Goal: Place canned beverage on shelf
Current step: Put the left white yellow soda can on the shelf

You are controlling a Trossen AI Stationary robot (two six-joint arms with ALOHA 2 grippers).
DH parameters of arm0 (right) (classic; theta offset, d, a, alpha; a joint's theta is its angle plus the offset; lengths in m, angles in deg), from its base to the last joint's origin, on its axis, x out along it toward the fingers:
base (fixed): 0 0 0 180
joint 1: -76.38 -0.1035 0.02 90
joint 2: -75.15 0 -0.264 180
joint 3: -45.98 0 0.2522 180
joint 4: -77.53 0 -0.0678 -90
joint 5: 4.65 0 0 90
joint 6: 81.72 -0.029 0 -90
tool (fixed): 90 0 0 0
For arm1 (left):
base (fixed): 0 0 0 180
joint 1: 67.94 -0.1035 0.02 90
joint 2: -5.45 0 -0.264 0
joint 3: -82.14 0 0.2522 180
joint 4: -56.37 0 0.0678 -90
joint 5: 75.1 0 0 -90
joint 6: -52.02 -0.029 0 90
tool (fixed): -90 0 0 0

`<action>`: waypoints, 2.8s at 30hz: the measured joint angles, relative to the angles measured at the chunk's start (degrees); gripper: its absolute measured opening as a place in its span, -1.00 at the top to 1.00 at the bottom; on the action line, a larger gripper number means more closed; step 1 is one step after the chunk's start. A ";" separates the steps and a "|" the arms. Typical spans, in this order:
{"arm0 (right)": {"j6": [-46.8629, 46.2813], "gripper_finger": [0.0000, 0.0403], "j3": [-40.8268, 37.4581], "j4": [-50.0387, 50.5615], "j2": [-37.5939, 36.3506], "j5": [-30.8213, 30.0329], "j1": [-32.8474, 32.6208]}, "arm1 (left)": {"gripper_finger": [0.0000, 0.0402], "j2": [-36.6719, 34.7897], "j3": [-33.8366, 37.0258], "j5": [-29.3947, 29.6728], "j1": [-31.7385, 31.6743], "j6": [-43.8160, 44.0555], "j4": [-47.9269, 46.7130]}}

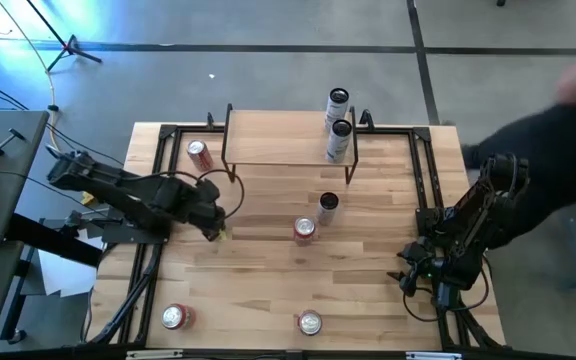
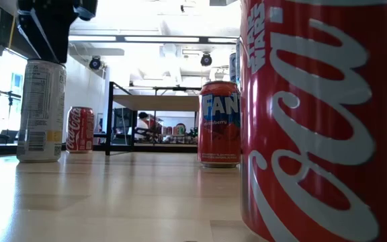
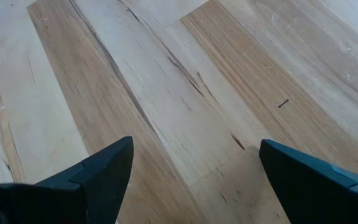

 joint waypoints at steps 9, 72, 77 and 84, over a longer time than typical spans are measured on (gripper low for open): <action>0.02 -0.68 0.00 0.00 0.00 0.00 0.00 | -0.79 5.24 -0.02 -4.00 -1.69 0.05 0.96; 0.00 -0.68 0.02 -0.02 0.00 -0.13 0.02 | -0.05 16.04 -9.20 -8.20 -1.53 -123.34 9.44; 0.00 -0.68 0.02 -0.02 0.00 -0.15 0.02 | -0.13 15.98 -9.10 -5.87 -1.49 -116.85 9.88; 0.00 -0.68 0.02 -0.01 0.00 -0.15 0.01 | -0.33 16.10 -12.23 -4.40 -1.58 -105.40 10.63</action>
